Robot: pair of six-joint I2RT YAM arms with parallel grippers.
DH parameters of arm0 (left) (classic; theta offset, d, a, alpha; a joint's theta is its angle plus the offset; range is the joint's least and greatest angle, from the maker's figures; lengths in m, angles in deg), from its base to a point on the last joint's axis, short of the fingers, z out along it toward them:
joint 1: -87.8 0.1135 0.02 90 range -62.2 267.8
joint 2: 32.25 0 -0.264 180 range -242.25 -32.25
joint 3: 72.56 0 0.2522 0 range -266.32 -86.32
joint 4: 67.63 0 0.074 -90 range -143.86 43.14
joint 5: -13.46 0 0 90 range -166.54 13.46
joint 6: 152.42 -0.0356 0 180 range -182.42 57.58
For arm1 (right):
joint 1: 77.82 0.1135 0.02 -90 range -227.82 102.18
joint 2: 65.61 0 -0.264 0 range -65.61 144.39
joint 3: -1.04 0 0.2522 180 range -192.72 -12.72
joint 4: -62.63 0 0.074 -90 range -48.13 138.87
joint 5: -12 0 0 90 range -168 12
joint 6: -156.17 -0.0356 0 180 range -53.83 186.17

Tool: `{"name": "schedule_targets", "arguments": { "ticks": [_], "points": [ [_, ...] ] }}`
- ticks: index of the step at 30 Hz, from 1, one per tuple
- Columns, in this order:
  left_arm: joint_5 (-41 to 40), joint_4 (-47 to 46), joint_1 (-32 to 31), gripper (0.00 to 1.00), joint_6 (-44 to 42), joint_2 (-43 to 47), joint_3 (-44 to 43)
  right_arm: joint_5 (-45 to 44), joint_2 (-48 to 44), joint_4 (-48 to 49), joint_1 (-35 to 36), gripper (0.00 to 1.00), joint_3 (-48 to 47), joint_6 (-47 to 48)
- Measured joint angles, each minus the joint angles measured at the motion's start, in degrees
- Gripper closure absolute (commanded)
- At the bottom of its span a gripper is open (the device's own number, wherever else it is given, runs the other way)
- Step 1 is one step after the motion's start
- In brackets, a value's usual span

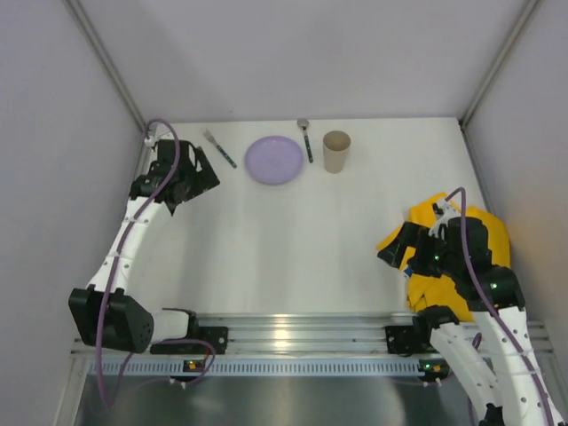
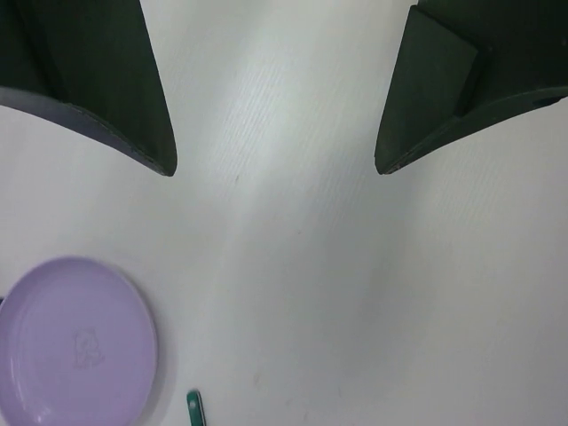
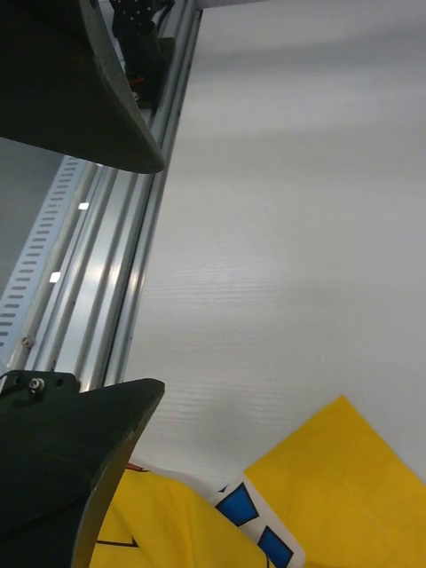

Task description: Set the dinner table for one person

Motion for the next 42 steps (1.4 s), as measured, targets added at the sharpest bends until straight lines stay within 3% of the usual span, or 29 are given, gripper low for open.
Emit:
{"name": "schedule_targets", "arguments": {
  "ticks": [4, 8, 16, 21, 28, 36, 42],
  "points": [
    [0.68, 4.5, -7.85, 0.01, 0.74, 0.13, 0.0, 1.14, -1.2, -0.92, 0.0, 0.0, 0.0, -1.07],
    [-2.82, 7.72, -21.62, 0.01, 3.41, -3.13, -1.97, 2.8, -2.08, -2.08, 0.0, 0.0, 0.55, -1.29],
    [-5.57, 8.02, -42.88, 0.01, 10.75, -23.37, -11.69, 7.17, -3.54, -4.72, 0.04, 0.0, 3.23, 0.42],
    [-1.86, 6.43, -50.58, 0.01, 11.34, -38.05, -22.34, 3.76, -3.23, -10.03, 0.09, 0.0, -1.9, 2.73],
    [1.9, 8.57, -54.12, 0.01, 9.64, -56.17, -42.49, -1.53, -2.84, -14.97, 2.19, 0.0, -7.39, 5.27],
    [11.21, 3.39, -53.37, 0.02, 9.2, -58.71, -42.73, -6.99, -2.03, -17.18, 5.77, 0.0, -10.16, 5.46],
    [17.35, 0.02, -53.44, 0.02, 9.18, -66.66, -52.65, -8.92, -0.66, -18.05, 6.16, 0.0, -10.32, 5.42]
  ]
}}
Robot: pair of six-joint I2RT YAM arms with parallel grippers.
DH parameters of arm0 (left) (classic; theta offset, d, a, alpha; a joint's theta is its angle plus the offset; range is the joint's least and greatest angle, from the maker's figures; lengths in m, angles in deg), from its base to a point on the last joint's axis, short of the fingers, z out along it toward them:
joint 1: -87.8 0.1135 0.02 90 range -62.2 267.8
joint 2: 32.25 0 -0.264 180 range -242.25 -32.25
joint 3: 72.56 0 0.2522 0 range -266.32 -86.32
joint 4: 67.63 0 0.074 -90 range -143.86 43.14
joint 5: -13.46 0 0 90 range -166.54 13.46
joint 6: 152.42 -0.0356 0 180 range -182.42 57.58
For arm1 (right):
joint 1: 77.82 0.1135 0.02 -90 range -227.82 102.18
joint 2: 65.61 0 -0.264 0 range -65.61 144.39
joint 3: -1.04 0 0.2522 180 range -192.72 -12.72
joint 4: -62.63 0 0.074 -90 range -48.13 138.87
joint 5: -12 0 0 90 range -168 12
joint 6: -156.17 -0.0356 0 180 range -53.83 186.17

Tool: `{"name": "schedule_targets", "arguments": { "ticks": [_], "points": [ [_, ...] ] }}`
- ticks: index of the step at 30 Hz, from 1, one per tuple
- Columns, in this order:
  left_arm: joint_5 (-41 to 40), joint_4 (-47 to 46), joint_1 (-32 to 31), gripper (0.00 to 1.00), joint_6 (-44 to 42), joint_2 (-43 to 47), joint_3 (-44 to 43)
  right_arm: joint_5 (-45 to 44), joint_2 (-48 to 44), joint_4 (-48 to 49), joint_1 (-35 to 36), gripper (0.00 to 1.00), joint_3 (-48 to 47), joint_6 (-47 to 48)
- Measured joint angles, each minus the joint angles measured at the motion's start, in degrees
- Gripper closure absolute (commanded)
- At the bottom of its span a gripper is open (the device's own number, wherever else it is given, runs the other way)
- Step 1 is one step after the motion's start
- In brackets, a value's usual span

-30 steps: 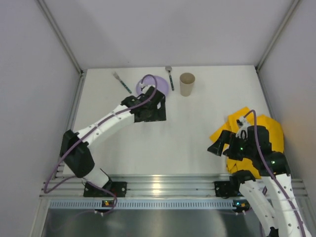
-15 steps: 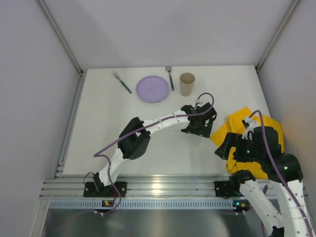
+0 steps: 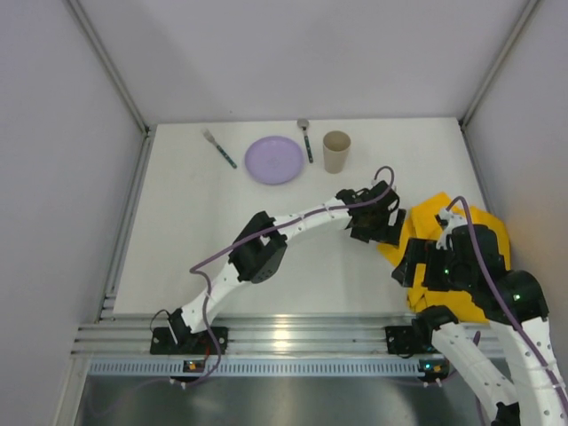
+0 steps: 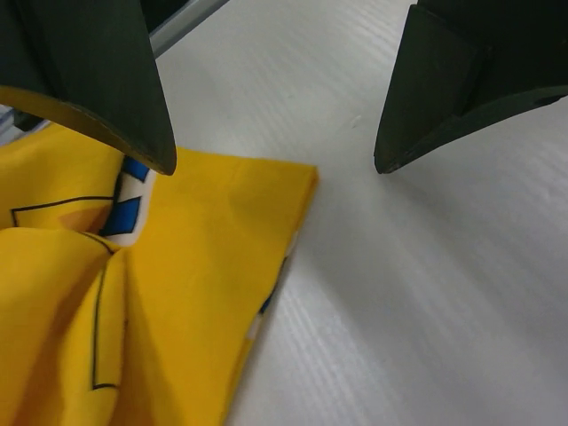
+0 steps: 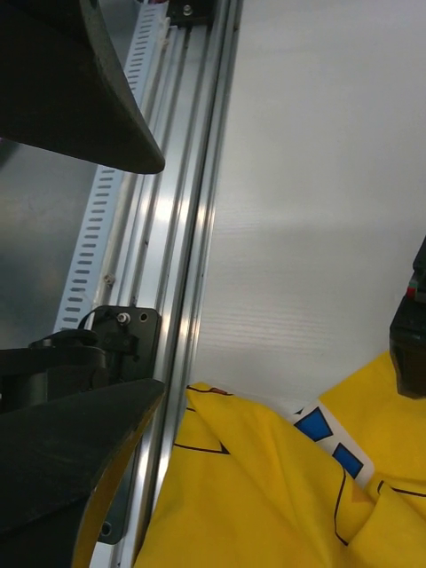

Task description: Set the dinner table for one person

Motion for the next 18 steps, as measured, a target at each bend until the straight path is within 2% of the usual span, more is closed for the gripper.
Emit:
{"name": "schedule_targets", "arguments": {
  "ticks": [1, 3, 4, 5, 8, 10, 11, 12, 18],
  "points": [
    [1.09, -1.14, 0.0, 0.02, 0.04, -0.96, -1.33, -0.28, 0.17, -0.07, 0.13, 0.0, 0.0, 0.0],
    [3.23, -2.71, 0.0, 0.15, 0.52, -2.8, -3.21, -0.81, 0.42, -0.11, 0.22, 0.0, 0.0, -0.07],
    [4.35, -3.63, 0.02, 0.25, 0.61, -3.34, -3.91, -1.11, 0.52, -0.13, 0.22, 0.0, 0.0, -0.13],
    [5.88, -4.55, 0.02, 0.41, 0.55, -4.09, -4.66, -1.31, 0.63, -0.17, 0.24, 0.0, 0.0, -0.15],
    [8.76, -6.1, 0.11, 0.63, 1.07, -5.79, -5.05, -1.99, 1.25, -0.2, 0.31, 0.0, 0.0, -0.33],
    [11.61, -7.3, 0.17, 0.83, 1.73, -6.67, -4.59, -2.45, 1.81, -0.17, 0.31, 0.0, 0.02, -0.52],
    [12.35, -8.17, 0.2, 0.97, 1.6, -6.67, -3.72, -2.56, 2.1, -0.17, 0.31, 0.0, 0.02, -0.59],
    [13.38, -8.63, 0.22, 1.0, 1.49, -6.67, -2.93, -2.6, 2.38, -0.15, 0.31, 0.01, 0.04, -0.61],
    [14.71, -11.45, 0.52, 1.0, 1.11, -3.91, 2.43, -2.19, 4.59, 1.27, 0.31, 0.0, 1.31, -1.09]
  ]
}}
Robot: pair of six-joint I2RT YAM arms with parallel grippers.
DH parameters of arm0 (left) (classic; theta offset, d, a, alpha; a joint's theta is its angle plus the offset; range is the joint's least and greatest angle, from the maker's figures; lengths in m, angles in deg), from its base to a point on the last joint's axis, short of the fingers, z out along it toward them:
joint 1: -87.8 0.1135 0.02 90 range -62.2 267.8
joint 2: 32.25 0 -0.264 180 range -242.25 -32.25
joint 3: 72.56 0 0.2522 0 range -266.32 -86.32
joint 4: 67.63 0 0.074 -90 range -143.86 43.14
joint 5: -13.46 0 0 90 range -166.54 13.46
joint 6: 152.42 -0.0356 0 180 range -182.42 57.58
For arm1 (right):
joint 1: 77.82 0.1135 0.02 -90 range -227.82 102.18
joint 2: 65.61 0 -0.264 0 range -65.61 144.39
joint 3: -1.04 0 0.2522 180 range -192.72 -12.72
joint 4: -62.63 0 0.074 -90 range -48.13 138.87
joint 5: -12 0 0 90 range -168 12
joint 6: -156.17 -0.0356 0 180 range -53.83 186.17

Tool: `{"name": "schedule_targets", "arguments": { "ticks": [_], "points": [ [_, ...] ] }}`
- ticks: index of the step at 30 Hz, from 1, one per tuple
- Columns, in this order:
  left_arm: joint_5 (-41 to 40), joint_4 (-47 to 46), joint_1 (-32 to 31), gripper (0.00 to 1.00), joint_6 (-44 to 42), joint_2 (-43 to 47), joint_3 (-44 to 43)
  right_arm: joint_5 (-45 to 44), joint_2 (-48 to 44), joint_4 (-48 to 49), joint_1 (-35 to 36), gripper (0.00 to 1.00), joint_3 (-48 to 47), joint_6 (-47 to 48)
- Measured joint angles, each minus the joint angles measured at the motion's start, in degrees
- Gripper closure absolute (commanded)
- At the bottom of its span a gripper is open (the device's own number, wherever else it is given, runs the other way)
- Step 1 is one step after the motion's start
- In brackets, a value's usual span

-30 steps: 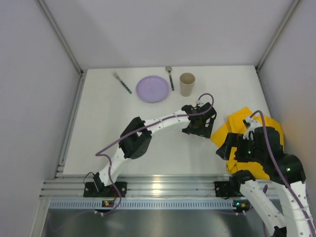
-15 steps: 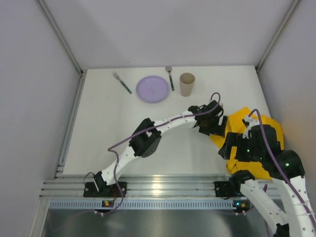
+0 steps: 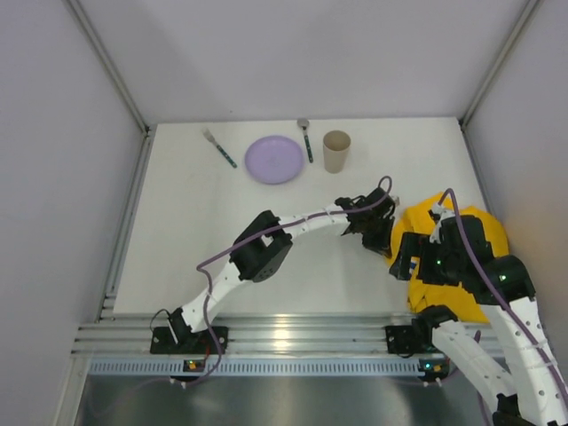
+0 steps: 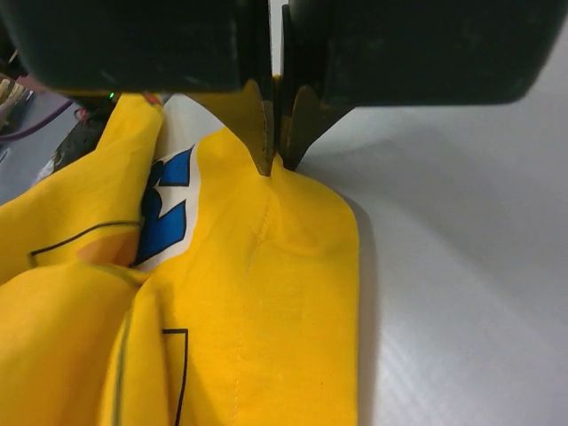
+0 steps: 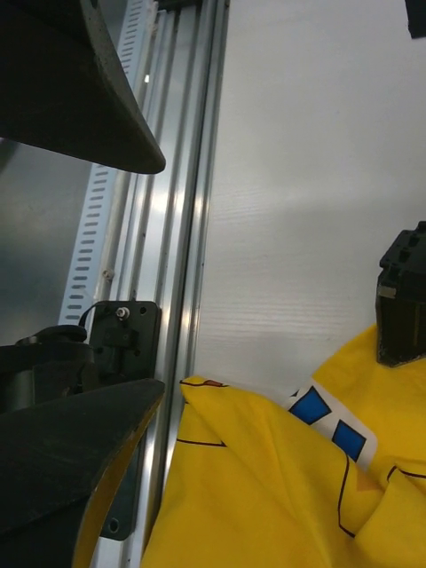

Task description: Set the dinner table for one person

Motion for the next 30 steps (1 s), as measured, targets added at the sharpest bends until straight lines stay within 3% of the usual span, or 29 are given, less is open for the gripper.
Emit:
{"name": "schedule_targets", "arguments": {
  "ticks": [5, 9, 13, 17, 18, 20, 21, 23, 27, 30],
  "points": [
    [-4.35, -2.36, 3.41, 1.0, 0.81, 13.49, 21.16, 1.97, 2.54, 3.78, 0.02, 0.0, 2.47, -0.57],
    [-13.0, -0.35, 12.85, 1.0, 3.13, 29.99, 41.77, 4.17, 4.66, 7.87, 0.02, 0.0, 4.68, -1.16],
    [-25.05, 5.09, 21.09, 1.0, 7.39, 48.48, 56.28, 6.84, 8.0, 12.5, 0.02, 0.0, 6.84, -2.03],
    [-31.69, 12.46, 19.69, 1.0, 13.14, 66.12, 64.17, 9.4, 12.35, 17.38, 0.04, 0.0, 8.7, -2.97],
    [-32.68, 14.93, 19.04, 0.9, 15.06, 70.55, 66.01, 9.84, 13.16, 18.23, 0.04, 0.0, 8.94, -3.13],
    [-33.44, 19.04, 18.56, 0.51, 18.34, 76.54, 69.09, 10.58, 14.73, 19.87, 0.07, 0.0, 9.01, -3.43],
    [-33.42, 20.98, 18.56, 0.22, 19.87, 79.01, 70.88, 10.67, 15.19, 20.57, 0.13, 0.0, 9.01, -3.45],
    [-33.11, 25.05, 18.58, 0.03, 23.12, 83.08, 74.14, 10.64, 15.8, 21.46, 0.17, 0.0, 9.01, -3.43],
    [-33.05, 32.15, 18.58, 0.02, 26.77, 86.82, 75.65, 9.6, 16.59, 21.84, 0.24, 0.0, 9.07, -3.41],
    [-34.4, 33.7, 18.56, 0.02, 25.53, 84.39, 72.67, 7.52, 17.44, 21.66, 0.24, 0.0, 10.14, -3.43]
  ]
}}
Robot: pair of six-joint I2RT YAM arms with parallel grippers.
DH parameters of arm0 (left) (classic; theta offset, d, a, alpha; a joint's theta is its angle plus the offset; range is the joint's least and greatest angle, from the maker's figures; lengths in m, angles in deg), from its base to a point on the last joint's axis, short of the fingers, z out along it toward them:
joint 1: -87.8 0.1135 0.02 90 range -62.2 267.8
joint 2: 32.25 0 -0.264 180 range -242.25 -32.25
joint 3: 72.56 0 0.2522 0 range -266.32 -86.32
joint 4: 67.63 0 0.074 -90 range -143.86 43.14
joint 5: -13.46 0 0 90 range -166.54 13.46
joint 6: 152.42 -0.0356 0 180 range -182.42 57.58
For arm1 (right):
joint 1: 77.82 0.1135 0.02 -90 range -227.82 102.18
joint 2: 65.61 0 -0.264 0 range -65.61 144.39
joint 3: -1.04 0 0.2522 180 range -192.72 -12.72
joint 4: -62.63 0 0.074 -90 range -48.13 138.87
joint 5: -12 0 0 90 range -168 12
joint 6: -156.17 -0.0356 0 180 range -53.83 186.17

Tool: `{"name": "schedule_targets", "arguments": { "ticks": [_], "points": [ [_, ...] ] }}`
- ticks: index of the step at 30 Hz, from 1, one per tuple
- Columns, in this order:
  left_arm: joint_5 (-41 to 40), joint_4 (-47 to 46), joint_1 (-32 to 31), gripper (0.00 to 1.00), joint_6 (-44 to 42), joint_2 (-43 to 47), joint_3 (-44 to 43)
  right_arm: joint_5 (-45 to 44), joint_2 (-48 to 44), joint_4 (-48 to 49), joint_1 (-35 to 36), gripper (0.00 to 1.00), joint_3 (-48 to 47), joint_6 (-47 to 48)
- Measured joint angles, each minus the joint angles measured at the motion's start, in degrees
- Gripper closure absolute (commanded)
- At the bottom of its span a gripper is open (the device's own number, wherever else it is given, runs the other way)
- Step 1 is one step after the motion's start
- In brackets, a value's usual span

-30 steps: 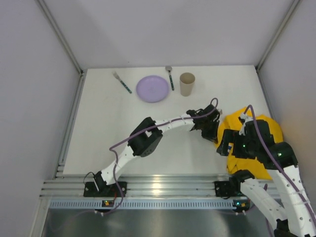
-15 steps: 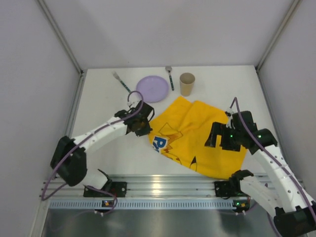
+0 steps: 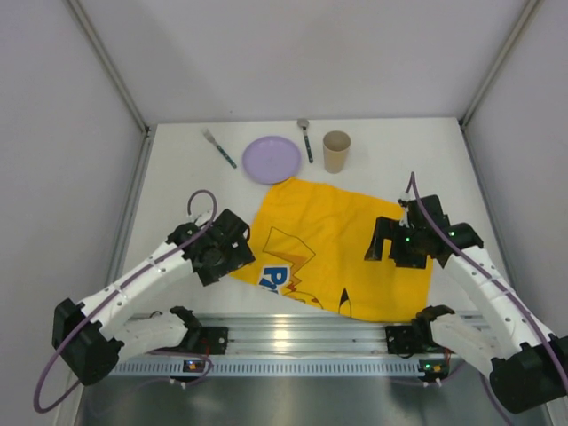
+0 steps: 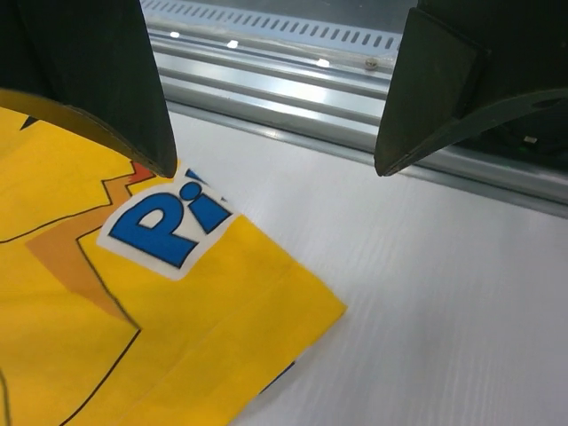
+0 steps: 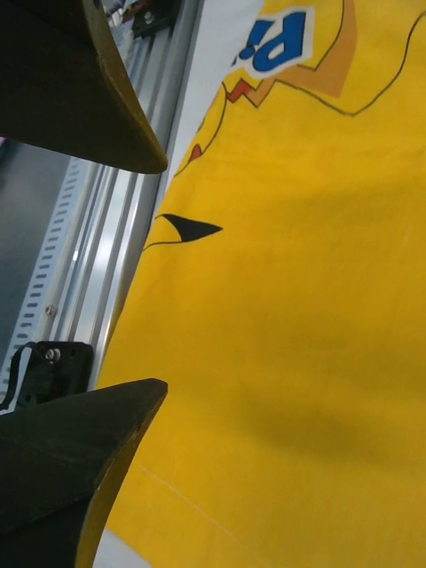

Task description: Set the dinner table for one person

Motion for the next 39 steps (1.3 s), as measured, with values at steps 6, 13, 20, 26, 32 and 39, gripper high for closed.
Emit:
{"name": "schedule_targets", "arguments": {
  "ticks": [6, 13, 20, 26, 32, 39],
  "points": [
    [-2.91, -8.96, 3.74, 0.04, -12.9, -19.5, -12.31, -1.95, 4.04, -1.33, 0.0, 0.02, 2.29, -0.2],
    [2.64, -23.39, 13.22, 0.07, -28.55, -46.23, -27.56, -2.8, 4.44, -2.43, 0.02, 0.02, 1.31, -0.28],
    [10.12, -25.16, 16.09, 0.4, -34.51, -62.82, -46.56, -3.17, 3.19, -2.99, 0.04, 0.01, 1.31, -1.31],
    [15.04, -25.2, 15.98, 1.0, -35.01, -64.32, -48.33, -5.18, 6.62, -2.43, 0.02, 0.0, 1.29, -1.92],
    [15.39, -26.95, 16.24, 1.0, -35.06, -58.53, -38.32, -5.9, 21.46, 2.23, -0.52, 0.01, -0.55, -1.01],
    [12.22, -26.21, 21.94, 1.0, -33.68, -43.95, -19.39, -5.01, 41.46, 6.27, -0.9, 0.04, -9.62, 1.07]
  ]
}}
